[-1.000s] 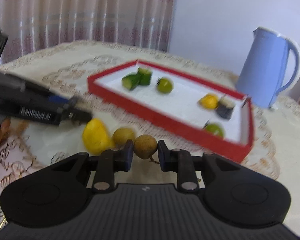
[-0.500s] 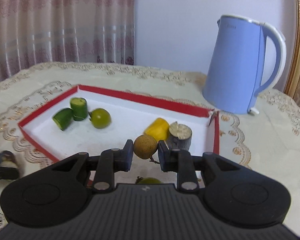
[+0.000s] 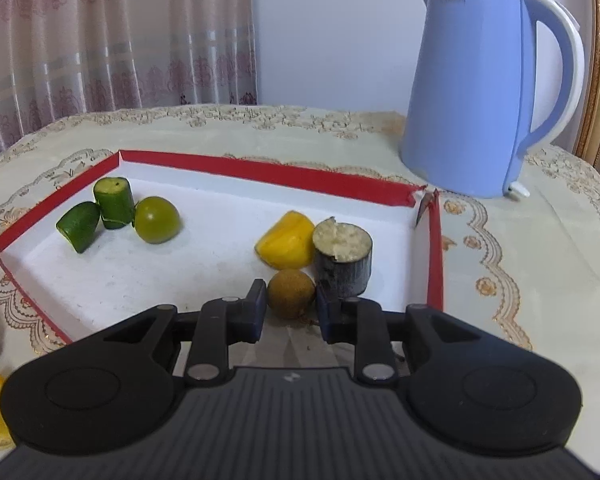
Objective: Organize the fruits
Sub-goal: 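Lower the brown fruit into the red tray while the left holds the sugarcane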
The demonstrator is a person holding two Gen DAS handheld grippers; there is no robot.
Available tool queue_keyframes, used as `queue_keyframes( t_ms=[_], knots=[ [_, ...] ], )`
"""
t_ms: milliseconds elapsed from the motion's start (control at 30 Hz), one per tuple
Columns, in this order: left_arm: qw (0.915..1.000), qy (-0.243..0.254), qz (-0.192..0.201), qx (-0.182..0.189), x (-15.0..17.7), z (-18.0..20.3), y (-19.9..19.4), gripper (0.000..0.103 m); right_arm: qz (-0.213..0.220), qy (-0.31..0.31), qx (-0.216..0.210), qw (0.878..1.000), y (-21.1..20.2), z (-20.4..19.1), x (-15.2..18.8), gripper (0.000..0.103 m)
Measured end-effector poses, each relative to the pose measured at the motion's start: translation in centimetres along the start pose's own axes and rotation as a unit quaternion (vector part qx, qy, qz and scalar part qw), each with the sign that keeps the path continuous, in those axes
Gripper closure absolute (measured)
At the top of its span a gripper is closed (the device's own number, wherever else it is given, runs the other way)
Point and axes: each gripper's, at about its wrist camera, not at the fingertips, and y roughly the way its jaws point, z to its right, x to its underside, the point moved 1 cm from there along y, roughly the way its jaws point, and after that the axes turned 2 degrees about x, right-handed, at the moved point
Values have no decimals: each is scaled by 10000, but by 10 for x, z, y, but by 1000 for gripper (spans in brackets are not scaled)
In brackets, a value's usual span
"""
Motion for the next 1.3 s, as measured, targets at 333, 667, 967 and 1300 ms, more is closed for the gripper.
queue_keyframes(
  t_ms=[333, 667, 967, 1300],
  knots=[
    [9998, 81, -10, -181, 0, 4, 1, 70, 121, 51, -16, 9999, 5, 3, 0, 78],
    [9981, 156, -58, -595, 1, 9, -1, 70, 118, 99, -47, 9999, 4, 4, 1, 78],
    [9970, 175, -149, -738, 2, 14, -6, 70, 121, 194, -119, 9997, 4, 8, 0, 78],
    [9966, 346, 212, -720, -28, 17, -21, 70, 121, 225, -147, 9996, 4, 9, 0, 77]
  ],
)
